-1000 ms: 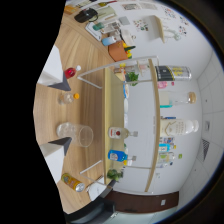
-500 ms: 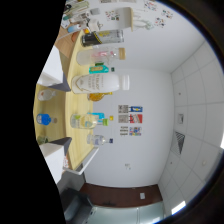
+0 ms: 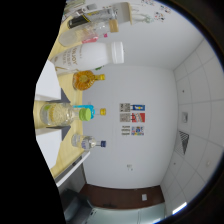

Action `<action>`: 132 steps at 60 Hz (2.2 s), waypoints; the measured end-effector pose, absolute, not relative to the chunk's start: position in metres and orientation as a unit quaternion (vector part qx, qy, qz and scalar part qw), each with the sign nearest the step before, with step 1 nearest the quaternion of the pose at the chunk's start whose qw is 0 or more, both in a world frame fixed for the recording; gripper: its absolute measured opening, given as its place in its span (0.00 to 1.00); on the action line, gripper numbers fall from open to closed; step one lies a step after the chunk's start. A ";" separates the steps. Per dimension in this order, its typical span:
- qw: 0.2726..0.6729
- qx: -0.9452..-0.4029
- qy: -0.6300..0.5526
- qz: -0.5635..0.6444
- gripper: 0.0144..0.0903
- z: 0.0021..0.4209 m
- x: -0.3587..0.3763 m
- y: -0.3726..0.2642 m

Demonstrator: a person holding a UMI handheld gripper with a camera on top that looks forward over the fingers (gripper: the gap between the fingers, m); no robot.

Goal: Make me a cup of Vodka Sunrise.

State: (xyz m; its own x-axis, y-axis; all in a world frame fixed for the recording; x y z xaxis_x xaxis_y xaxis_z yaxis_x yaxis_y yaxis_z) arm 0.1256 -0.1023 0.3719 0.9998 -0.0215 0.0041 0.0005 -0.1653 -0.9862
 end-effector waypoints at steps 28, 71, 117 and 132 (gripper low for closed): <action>0.668 -0.742 0.010 0.055 0.28 0.382 0.113 -0.185; 0.556 -0.800 -0.166 -0.152 0.28 0.156 0.134 -0.206; 0.279 -0.438 -0.641 -0.566 0.27 0.177 0.115 -0.198; 0.328 -0.475 -0.611 -0.541 0.28 0.192 0.108 -0.201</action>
State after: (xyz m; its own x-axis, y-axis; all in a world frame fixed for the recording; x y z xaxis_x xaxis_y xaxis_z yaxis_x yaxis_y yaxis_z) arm 0.1076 -0.2008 0.1921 -0.3333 0.2269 0.9151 0.9359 -0.0378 0.3502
